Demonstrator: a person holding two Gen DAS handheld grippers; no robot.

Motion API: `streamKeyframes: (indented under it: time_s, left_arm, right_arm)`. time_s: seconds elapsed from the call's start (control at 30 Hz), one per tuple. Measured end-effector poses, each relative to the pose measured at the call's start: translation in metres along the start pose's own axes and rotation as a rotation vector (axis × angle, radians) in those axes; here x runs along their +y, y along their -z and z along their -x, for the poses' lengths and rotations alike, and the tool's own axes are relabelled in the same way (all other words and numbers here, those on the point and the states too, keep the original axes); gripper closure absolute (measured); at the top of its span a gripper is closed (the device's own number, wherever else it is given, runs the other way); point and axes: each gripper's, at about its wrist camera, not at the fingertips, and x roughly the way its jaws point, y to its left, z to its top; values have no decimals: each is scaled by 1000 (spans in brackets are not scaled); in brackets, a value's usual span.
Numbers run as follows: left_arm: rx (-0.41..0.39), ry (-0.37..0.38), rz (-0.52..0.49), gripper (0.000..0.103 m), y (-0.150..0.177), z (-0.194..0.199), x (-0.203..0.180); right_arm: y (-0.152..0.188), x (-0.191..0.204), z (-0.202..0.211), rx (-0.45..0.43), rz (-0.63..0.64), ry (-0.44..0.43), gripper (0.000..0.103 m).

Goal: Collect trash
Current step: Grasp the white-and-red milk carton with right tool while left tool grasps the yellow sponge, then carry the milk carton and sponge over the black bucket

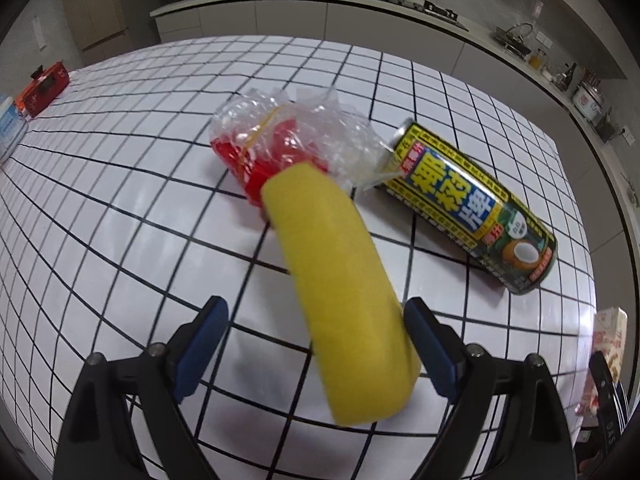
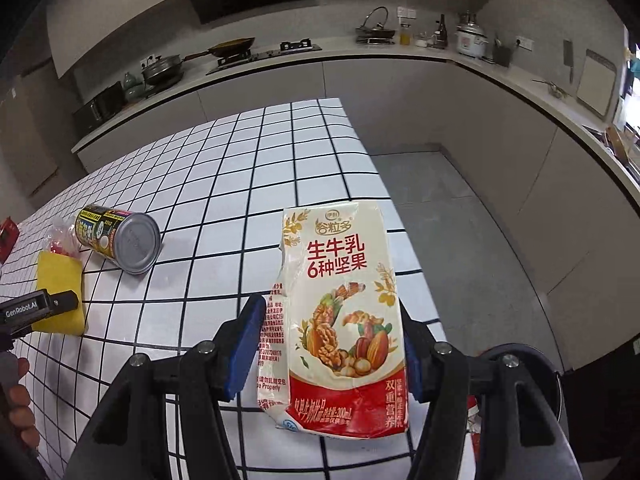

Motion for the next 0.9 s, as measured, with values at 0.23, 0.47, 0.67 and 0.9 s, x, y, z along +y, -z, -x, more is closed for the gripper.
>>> streamKeyframes:
  time_s: [0.23, 0.47, 0.67, 0.9]
  left_arm:
    - [-24, 51, 5, 44, 1, -7, 2]
    - [-29, 95, 21, 78, 3, -5, 9]
    - [-46, 107, 15, 80, 15, 5, 16]
    - [-81, 121, -34, 81, 27, 22, 19]
  right_arm:
    - [6, -16, 7, -4, -36, 15, 41]
    - [10, -20, 8, 0, -49, 15, 41]
    - [11, -18, 8, -7, -44, 31, 41]
    - [13, -12, 15, -14, -36, 24, 41]
